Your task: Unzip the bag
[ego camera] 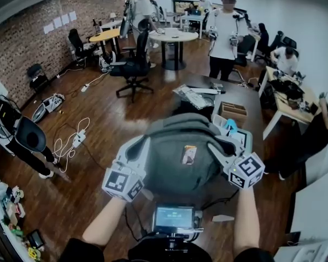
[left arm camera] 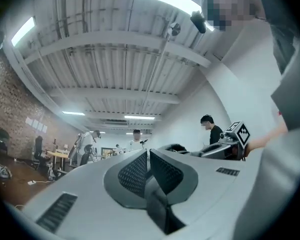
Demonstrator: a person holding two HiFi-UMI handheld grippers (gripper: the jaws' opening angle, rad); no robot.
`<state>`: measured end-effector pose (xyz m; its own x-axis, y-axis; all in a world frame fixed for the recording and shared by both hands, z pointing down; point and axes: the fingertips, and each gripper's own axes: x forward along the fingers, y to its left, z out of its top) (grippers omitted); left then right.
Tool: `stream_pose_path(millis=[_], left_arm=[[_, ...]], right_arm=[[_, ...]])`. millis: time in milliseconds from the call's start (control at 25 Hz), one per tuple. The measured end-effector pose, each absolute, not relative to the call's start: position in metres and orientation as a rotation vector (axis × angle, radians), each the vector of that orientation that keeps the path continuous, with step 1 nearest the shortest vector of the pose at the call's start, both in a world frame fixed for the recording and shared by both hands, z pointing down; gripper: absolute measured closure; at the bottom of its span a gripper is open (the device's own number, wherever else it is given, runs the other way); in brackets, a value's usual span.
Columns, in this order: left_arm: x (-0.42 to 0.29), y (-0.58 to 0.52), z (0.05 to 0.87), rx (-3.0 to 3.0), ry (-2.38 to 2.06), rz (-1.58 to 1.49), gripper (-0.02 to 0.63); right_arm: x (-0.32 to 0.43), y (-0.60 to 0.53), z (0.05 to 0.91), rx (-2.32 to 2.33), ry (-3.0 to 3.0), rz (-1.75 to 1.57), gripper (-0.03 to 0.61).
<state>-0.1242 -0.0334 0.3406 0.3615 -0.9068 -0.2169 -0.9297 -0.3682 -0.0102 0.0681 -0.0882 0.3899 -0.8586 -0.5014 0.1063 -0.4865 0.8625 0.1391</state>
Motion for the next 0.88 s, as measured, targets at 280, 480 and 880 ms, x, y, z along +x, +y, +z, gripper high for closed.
stream_pose_path(millis=[280,480,880], left_arm=[[-0.065,-0.045,0.332,-2.554,1.597,0.257,0.592],[-0.058,-0.040,0.334,-2.548,1.588,0.256,0.592],[-0.049,-0.035,0.341,-2.550,1.593,0.283,0.592]], right_arm=[[0.072,-0.081,0.375,0.995,-2.851,-0.340,0.414],[0.078,-0.062,0.346,1.074,-2.868,-0.569,0.413],[0.067,-0.027,0.355,1.282,-3.001,-0.381,0.565]])
